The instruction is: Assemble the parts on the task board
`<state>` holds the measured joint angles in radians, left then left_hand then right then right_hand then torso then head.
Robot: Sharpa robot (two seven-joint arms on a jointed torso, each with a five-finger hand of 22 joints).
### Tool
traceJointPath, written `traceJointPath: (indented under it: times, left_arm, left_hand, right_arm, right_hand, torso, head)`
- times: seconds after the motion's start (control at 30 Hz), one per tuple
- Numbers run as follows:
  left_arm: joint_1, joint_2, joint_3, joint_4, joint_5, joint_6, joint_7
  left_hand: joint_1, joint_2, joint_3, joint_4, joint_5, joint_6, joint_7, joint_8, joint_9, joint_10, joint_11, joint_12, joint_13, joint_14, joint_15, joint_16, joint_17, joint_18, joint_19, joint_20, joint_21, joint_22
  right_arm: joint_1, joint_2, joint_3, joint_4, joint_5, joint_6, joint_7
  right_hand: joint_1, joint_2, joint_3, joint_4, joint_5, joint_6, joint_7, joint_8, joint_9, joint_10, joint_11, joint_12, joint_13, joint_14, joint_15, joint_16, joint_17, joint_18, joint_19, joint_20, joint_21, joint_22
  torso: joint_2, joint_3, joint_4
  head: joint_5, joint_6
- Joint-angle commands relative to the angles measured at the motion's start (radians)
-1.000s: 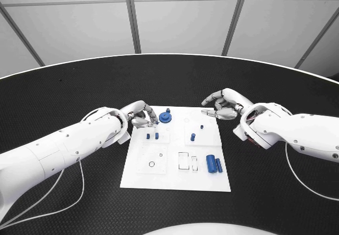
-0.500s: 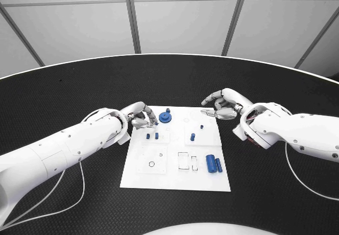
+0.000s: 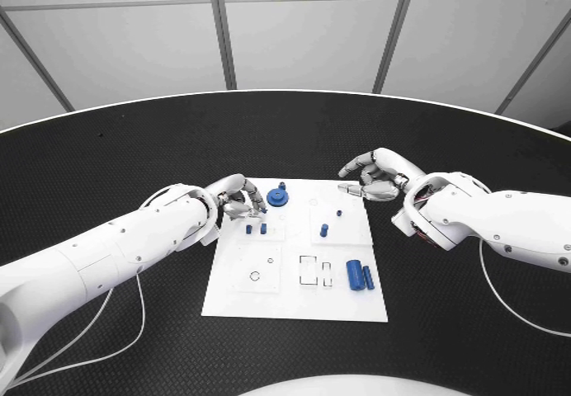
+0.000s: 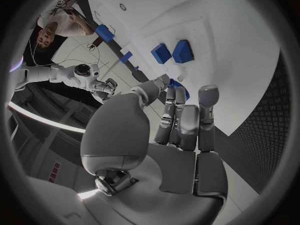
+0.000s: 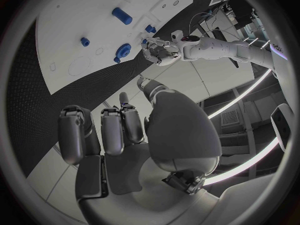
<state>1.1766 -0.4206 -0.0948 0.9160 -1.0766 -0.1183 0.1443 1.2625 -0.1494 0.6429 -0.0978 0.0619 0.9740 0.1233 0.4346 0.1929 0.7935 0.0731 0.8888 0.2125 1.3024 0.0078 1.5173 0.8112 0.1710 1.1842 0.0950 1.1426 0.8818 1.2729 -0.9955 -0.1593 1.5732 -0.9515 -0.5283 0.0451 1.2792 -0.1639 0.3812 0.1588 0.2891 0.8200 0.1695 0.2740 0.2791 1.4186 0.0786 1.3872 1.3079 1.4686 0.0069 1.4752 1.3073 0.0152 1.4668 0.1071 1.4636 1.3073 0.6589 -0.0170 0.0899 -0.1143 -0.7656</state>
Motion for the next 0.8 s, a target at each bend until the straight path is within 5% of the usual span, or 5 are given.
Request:
traceJointPath:
  times: [0.03,0.8]
  left_arm:
    - [-0.002,0.002,0.0,-0.003,-0.002,0.001,-0.002]
    - [-0.004,0.012,0.0,-0.011,-0.053,-0.008,-0.034]
  left_hand:
    - [0.004,0.006,-0.001,0.004,-0.004,-0.001,0.003,-0.005,0.001,-0.004,-0.001,-0.004,-0.001,0.006,-0.002,0.004,0.001,-0.018,0.002,0.001,-0.002,0.001]
    - [0.013,0.009,0.001,0.001,-0.004,-0.003,0.005,-0.006,0.002,-0.005,-0.001,-0.004,-0.002,0.012,-0.002,0.006,0.02,-0.018,0.003,0.002,0.0,0.004]
  right_arm:
    - [0.0,0.0,0.0,0.0,0.0,0.0,0.0]
    - [0.0,0.0,0.0,-0.001,0.0,0.001,0.0]
  right_hand:
    - [0.002,0.001,0.006,0.001,0.004,0.005,-0.001,0.003,-0.001,0.006,0.0,0.004,0.08,0.059,-0.007,0.0,0.072,0.016,0.05,-0.006,-0.004,0.165]
    - [-0.004,0.001,0.01,0.005,0.004,0.005,-0.001,0.004,-0.004,0.006,0.0,0.004,0.08,0.059,-0.007,0.0,0.073,0.016,0.051,-0.007,-0.003,0.167]
  torso:
    - [0.0,-0.0004,0.0002]
    - [0.0,-0.0006,0.0005]
  head:
    - [-0.001,-0.001]
    - [-0.003,-0.003]
